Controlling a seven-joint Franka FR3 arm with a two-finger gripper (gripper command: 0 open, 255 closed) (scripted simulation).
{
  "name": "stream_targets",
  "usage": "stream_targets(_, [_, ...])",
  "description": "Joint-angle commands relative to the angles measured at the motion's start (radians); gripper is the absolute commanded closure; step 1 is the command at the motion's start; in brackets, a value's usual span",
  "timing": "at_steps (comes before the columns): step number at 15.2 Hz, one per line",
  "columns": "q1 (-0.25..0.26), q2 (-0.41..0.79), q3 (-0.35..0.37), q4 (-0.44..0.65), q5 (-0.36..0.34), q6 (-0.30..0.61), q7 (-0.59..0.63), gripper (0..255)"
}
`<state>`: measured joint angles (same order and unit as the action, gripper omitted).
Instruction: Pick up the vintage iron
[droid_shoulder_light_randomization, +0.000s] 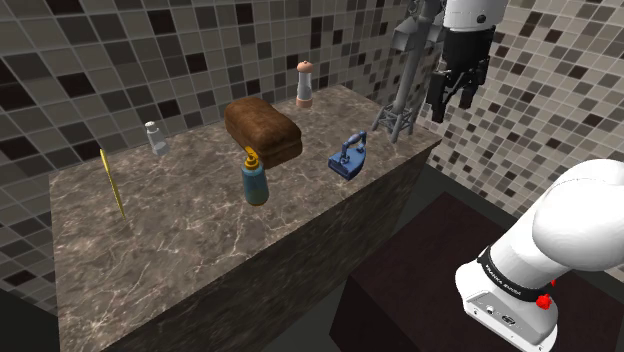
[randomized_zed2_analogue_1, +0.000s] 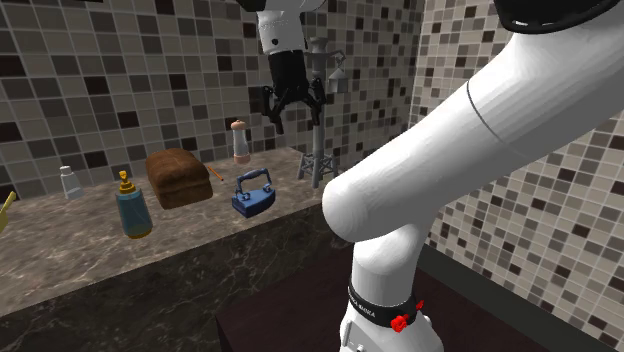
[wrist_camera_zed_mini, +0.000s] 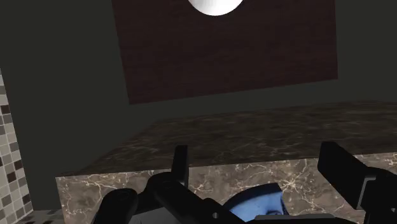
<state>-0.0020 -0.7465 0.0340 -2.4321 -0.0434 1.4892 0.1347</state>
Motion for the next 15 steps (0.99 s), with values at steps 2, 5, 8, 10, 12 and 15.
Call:
stream_targets(2, [-0.006, 0.008, 0.014, -0.019, 0.021, 0.040, 0.048, 0])
stream_targets(5, [-0.026, 0.042, 0.056, -0.066, 0.080, 0.165, 0.187, 0])
stream_targets(8, [-0.045, 0.094, 0.099, -0.099, 0.130, 0.298, 0.321, 0])
stream_targets(10, [-0.060, 0.139, 0.129, -0.113, 0.158, 0.390, 0.408, 0])
stream_targets(12, [-0.075, 0.190, 0.157, -0.119, 0.180, 0.483, 0.494, 0])
stream_targets(15, [-0.103, 0.278, 0.200, -0.116, 0.202, 0.621, 0.623, 0])
